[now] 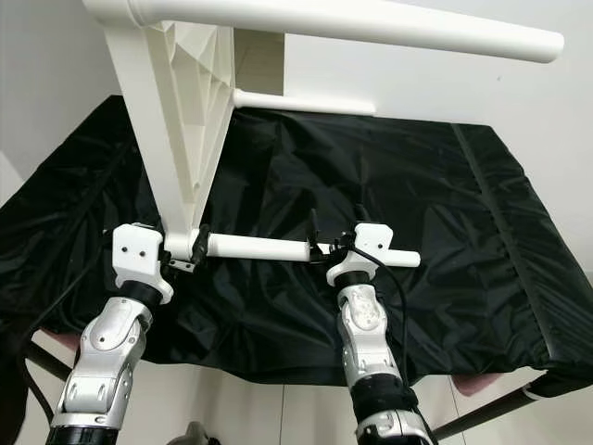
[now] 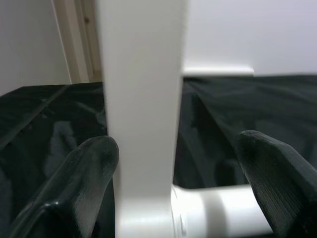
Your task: Building children table
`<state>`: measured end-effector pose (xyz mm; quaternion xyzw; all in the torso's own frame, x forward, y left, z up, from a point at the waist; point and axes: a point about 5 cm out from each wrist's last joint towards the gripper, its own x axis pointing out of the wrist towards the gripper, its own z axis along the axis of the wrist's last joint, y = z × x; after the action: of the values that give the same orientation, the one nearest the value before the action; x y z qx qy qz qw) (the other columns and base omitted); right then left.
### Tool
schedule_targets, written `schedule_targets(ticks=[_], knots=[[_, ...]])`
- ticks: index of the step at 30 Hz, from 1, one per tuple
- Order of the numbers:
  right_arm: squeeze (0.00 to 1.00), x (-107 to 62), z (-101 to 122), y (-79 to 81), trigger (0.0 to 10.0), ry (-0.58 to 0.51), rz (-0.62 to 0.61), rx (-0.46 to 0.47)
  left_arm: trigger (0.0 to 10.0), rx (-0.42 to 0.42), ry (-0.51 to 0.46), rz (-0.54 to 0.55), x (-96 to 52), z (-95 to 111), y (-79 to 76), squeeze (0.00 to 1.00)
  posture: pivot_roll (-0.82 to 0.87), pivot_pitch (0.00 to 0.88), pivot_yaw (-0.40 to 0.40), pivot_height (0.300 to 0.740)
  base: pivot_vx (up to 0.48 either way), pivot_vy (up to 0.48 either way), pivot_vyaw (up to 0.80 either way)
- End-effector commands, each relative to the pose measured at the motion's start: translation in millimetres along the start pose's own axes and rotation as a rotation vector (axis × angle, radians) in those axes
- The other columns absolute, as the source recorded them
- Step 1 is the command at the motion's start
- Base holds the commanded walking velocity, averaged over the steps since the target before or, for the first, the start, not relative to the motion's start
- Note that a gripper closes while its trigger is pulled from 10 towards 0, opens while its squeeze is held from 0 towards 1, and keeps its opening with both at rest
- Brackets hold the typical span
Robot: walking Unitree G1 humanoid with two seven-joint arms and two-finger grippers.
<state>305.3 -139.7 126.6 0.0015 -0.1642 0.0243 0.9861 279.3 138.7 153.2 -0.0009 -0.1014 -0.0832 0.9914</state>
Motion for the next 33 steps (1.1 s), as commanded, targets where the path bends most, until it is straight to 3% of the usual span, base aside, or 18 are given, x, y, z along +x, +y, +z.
schedule_targets(ticks=[1, 11, 23, 33], knots=[[0.0, -0.7, 0.5, -1.6, 10.0, 0.006, -0.016, 0.003, 10.0, -0.031, 0.013, 0.086, 1.1, -2.0, 5.3, 0.0, 0.01, 0.06, -0.028, 0.74, 0.0, 0.0, 0.0], [0.0, 0.7, 7.8, -2.1, 10.0, 0.042, -0.053, 0.0, 10.0, 0.028, -0.014, 0.129, -10.7, 0.8, 12.6, 0.0, -0.02, 0.021, -0.003, 0.74, 0.0, 0.0, 0.0], [0.0, -11.1, -5.8, -8.1, 10.0, 0.134, -0.047, -0.009, 10.0, 0.002, 0.003, 0.099, -26.1, -7.2, 12.7, 0.0, -0.02, 0.018, -0.007, 0.74, 0.0, 0.0, 0.0], [0.0, -12.5, -1.4, 6.4, 10.0, 0.126, 0.05, 0.023, 10.0, 0.005, 0.009, 0.083, -31.9, -5.6, 10.2, 0.0, -0.01, 0.016, -0.016, 0.74, 0.0, 0.0, 0.0]])
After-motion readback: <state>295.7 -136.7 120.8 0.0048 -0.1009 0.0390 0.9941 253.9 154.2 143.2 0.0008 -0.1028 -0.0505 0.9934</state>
